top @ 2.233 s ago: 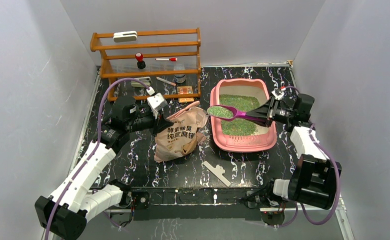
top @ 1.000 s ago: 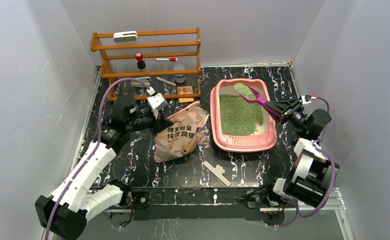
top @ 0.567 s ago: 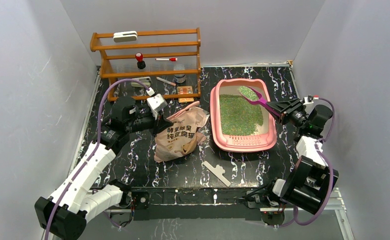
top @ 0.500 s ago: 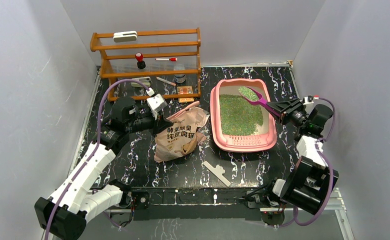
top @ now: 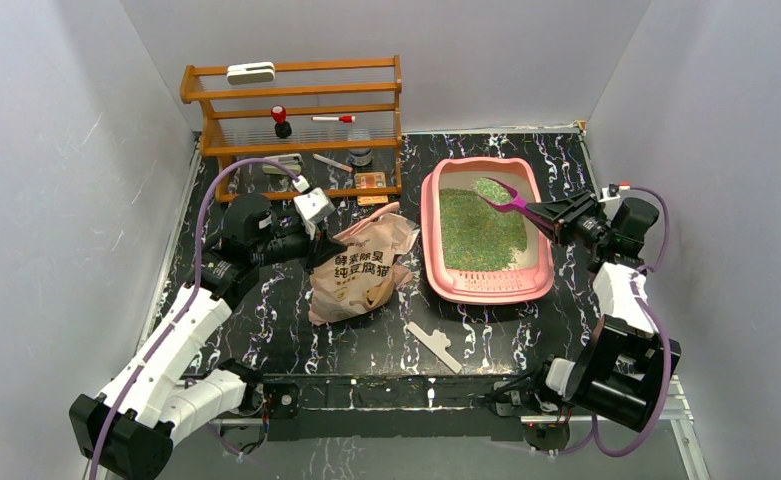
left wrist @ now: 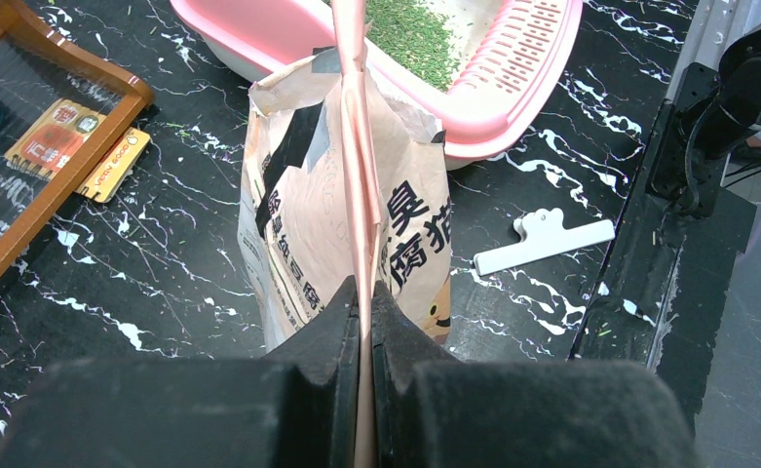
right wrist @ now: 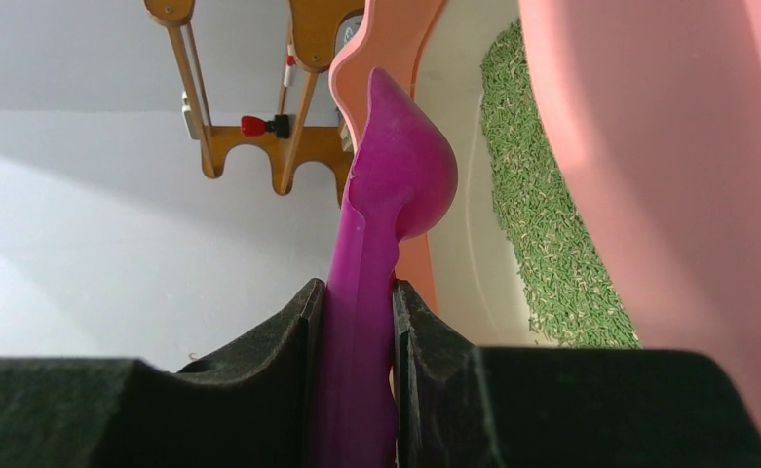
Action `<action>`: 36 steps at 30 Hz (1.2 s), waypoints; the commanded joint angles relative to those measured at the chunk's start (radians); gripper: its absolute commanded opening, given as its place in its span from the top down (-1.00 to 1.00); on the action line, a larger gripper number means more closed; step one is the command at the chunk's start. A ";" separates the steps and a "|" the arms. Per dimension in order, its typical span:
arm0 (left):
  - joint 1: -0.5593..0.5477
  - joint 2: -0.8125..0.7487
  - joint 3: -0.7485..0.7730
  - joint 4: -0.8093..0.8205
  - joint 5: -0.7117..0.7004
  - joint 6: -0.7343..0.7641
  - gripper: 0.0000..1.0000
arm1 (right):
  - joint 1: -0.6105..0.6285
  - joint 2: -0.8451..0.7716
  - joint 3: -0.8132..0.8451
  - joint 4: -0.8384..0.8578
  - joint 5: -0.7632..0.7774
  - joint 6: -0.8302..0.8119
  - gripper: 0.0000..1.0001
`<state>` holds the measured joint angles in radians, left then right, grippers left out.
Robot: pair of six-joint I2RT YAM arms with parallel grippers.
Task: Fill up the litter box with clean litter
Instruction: Pour the cat litter into the litter box.
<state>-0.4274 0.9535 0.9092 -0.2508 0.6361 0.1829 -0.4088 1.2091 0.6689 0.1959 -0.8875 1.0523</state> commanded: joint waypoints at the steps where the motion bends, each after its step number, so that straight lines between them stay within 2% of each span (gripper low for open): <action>1: -0.004 -0.034 -0.001 0.039 0.026 0.011 1.00 | 0.056 -0.003 0.062 0.015 0.064 -0.038 1.00; 7: -0.004 -0.041 0.004 0.029 0.016 0.012 1.00 | 0.138 0.038 0.091 0.068 0.147 0.006 1.00; 15: -0.004 -0.052 0.015 0.012 0.005 0.011 1.00 | 0.142 0.008 0.100 0.052 0.280 0.000 1.00; 24: -0.004 -0.051 0.014 0.010 0.004 0.010 1.00 | 0.127 -0.107 0.085 -0.097 0.397 -0.073 1.00; 36: -0.004 -0.035 0.015 0.013 0.028 0.016 1.00 | 0.120 -0.400 0.005 -0.353 0.507 -0.142 1.00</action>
<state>-0.4274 0.9371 0.9092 -0.2661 0.6174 0.1875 -0.2817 0.9081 0.6945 -0.0853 -0.4248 0.9405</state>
